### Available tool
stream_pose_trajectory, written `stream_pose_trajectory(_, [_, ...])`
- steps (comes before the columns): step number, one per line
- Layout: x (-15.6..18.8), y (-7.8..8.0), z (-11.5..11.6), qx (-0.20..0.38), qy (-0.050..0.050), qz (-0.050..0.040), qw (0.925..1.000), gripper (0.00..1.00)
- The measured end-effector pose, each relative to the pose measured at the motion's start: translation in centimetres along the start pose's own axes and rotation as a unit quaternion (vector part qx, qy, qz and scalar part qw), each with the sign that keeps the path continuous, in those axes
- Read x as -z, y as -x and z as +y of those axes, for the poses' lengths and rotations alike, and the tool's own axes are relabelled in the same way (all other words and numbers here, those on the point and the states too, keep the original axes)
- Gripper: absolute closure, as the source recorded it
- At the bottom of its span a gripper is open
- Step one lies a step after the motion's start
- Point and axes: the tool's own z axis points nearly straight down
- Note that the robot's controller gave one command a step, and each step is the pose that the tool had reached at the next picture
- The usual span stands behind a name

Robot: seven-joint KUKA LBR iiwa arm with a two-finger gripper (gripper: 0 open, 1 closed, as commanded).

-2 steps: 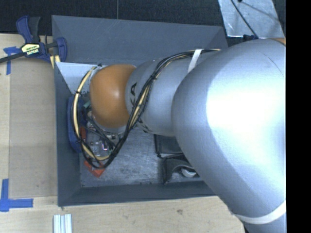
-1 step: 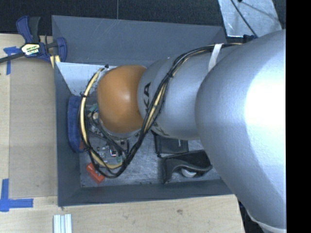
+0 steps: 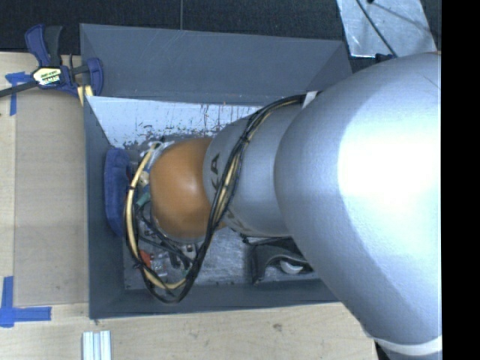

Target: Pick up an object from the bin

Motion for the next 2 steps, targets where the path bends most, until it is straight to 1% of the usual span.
stream_pose_trajectory(1, [0.2,-0.1,0.0,0.000,0.000,0.0021,1.0000,1.00])
stream_pose_trajectory(2, [11.8,2.2,-0.2,-0.005,0.000,-0.0005,1.0000,1.00])
